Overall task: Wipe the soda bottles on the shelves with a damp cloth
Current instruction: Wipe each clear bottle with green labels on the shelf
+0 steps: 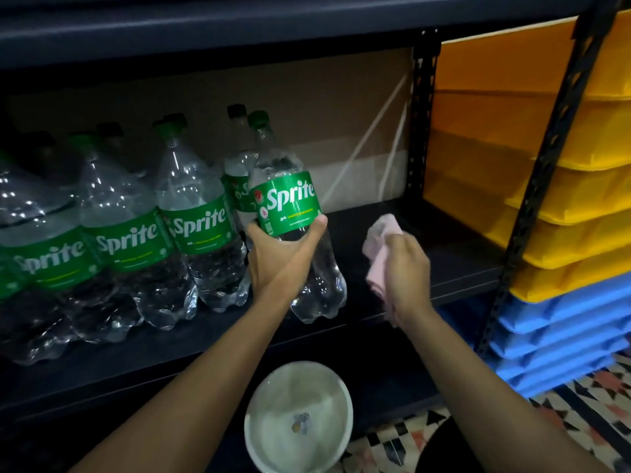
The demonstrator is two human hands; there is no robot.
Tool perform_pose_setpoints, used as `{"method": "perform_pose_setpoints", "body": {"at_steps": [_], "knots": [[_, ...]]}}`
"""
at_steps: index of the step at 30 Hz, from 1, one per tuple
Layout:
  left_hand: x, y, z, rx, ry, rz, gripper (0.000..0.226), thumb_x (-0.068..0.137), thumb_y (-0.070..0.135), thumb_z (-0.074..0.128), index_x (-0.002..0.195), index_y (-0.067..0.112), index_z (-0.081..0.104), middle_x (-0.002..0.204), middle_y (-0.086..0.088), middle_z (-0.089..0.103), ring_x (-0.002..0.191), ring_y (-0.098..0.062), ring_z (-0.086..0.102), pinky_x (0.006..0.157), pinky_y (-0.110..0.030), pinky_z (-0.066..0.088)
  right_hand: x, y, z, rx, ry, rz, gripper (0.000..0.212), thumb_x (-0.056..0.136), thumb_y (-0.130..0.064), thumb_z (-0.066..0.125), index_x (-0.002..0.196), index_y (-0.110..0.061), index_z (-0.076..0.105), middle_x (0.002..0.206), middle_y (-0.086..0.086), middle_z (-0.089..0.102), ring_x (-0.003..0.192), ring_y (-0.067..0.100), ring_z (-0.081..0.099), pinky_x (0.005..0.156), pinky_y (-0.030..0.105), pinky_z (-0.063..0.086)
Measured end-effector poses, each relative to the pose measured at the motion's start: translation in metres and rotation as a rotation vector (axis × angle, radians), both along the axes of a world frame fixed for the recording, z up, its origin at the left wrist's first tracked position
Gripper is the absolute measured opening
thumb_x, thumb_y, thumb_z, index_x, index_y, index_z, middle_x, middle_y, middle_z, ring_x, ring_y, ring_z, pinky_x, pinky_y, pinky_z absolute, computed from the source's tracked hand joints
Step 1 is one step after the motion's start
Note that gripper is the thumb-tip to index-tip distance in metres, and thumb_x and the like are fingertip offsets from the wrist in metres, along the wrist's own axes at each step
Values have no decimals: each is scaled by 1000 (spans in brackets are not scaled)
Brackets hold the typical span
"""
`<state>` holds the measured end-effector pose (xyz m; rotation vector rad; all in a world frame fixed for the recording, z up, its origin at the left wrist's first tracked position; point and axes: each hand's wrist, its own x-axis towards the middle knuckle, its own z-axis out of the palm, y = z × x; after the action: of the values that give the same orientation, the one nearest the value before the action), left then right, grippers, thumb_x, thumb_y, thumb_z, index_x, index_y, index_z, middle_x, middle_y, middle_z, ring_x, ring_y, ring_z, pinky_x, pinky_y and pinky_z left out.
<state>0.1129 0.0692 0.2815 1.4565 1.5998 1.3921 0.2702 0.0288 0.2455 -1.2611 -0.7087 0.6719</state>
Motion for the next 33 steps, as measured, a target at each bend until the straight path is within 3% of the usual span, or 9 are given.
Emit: {"method": "perform_pose_setpoints", "body": {"at_steps": [2, 4, 7, 18, 23, 25, 28, 31, 33], "knots": [[-4, 6, -2, 36, 32, 31, 100, 71, 71, 84, 143, 23, 34, 131, 2, 63, 120, -26, 61, 95, -34, 44, 6, 9, -5, -48, -712, -97, 26, 99, -43, 53, 118, -31, 69, 116, 2, 66, 104, 23, 60, 88, 43, 49], [-7, 11, -6, 48, 73, 62, 103, 70, 69, 85, 145, 21, 33, 131, -1, 64, 119, -29, 63, 91, -32, 43, 2, 19, -22, -247, -1223, -6, 40, 96, -46, 53, 132, -32, 62, 124, 6, 60, 111, 31, 53, 91, 46, 44], [-10, 14, -13, 99, 99, 89, 103, 68, 68, 86, 143, 18, 35, 129, -4, 65, 117, -31, 65, 94, -36, 50, -16, 23, -58, -517, -1503, 159, 55, 96, -54, 28, 135, -29, 58, 136, 11, 56, 122, 36, 49, 97, 48, 40], [-15, 21, -31, 154, 68, 45, 112, 65, 64, 91, 146, 15, 31, 137, -6, 58, 123, -28, 60, 99, -39, 50, -36, 14, -68, -601, -1452, 140, 77, 90, -57, 4, 149, -28, 45, 152, 14, 45, 142, 41, 35, 112, 60, 28], [-34, 15, -36, 104, 120, -98, 131, 65, 58, 94, 162, 21, 14, 158, -5, 40, 144, -22, 44, 118, -39, 40, -34, 13, -49, -621, -1315, 253, 59, 100, -63, 33, 150, -32, 40, 159, 7, 32, 149, 34, 24, 120, 59, 15], [-42, 4, -43, 95, 151, -125, 122, 73, 54, 90, 163, 19, 15, 159, -5, 38, 145, -22, 43, 118, -38, 39, -34, 13, -36, -529, -1207, 273, 64, 98, -66, 41, 153, -33, 37, 164, 2, 29, 152, 29, 20, 123, 57, 11], [-49, -12, -56, 79, 176, -133, 90, 90, 47, 76, 161, 17, 30, 155, -5, 41, 142, -21, 48, 115, -36, 41, -39, 17, -19, -341, -1078, 280, 71, 95, -63, 54, 155, -29, 40, 160, -2, 40, 148, 24, 30, 122, 49, 23], [-57, -17, -69, 19, 284, -123, 63, 101, 41, 65, 154, 14, 46, 150, -6, 47, 136, -22, 53, 107, -31, 42, -49, 22, -14, -267, -1040, 358, 68, 88, -67, 56, 146, -33, 50, 144, -3, 58, 138, 25, 45, 114, 47, 37], [-61, -16, -72, -1, 300, -112, 58, 100, 45, 65, 148, 13, 54, 146, -5, 54, 131, -23, 58, 110, -40, 48, -54, 26, -17, -235, -1041, 358, 65, 82, -72, 50, 136, -37, 56, 129, -8, 67, 128, 23, 55, 108, 46, 42]]}}
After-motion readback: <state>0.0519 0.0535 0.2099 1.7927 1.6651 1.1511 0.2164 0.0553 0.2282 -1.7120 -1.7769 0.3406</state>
